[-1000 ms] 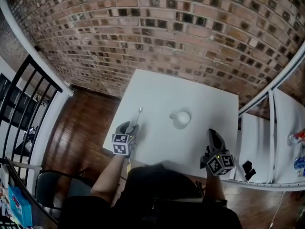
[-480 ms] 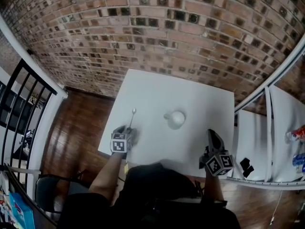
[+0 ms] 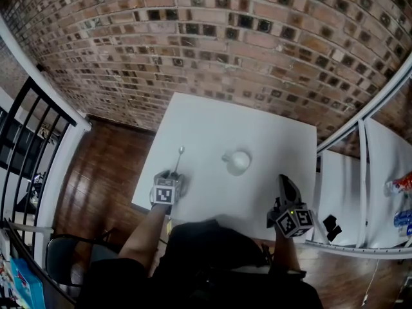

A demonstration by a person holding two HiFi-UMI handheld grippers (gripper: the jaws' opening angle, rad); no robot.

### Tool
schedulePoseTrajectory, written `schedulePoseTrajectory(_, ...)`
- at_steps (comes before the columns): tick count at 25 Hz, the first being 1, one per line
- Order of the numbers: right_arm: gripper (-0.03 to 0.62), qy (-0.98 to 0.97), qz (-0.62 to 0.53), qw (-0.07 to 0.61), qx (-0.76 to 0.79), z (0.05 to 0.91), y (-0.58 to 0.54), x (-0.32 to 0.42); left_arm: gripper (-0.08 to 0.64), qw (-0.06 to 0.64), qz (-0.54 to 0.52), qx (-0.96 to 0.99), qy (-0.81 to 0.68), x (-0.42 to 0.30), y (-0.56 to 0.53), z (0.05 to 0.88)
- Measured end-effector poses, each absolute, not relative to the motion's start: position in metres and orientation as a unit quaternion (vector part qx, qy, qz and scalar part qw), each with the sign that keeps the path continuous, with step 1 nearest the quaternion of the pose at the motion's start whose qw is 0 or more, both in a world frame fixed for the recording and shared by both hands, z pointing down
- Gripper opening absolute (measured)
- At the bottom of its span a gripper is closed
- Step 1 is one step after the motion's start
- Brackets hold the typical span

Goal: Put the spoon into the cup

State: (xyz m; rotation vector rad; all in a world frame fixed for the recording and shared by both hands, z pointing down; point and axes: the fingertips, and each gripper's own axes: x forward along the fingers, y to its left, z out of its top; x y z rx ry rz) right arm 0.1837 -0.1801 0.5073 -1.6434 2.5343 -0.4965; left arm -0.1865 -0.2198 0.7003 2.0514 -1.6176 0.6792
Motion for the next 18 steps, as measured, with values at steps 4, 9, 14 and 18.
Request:
schedulePoseTrajectory(4, 0.005, 0.831, -0.163, 0.044, -0.531, 0.506, -0.180, 0.178, 0.221, 0.223, 0.251, 0.735, -0.589, -0.189, -0.222, 0.700)
schedulePoseTrajectory(9, 0.005, 0.833, -0.159, 0.040, -0.528, 0.508, -0.178, 0.179, 0.121, 0.229, 0.260, 0.723, -0.597, -0.198, -0.224, 0.702)
schedulePoseTrajectory(14, 0.005, 0.833, -0.155, 0.042, -0.529, 0.504, -0.177, 0.178, 0.121, 0.225, 0.229, 0.735, -0.597, -0.199, -0.219, 0.689)
schedulePoseTrajectory(18, 0.005, 0.835, -0.161, 0.042, -0.525, 0.507, -0.174, 0.175, 0.121, 0.186, 0.196, 0.743, -0.612, -0.208, -0.221, 0.661)
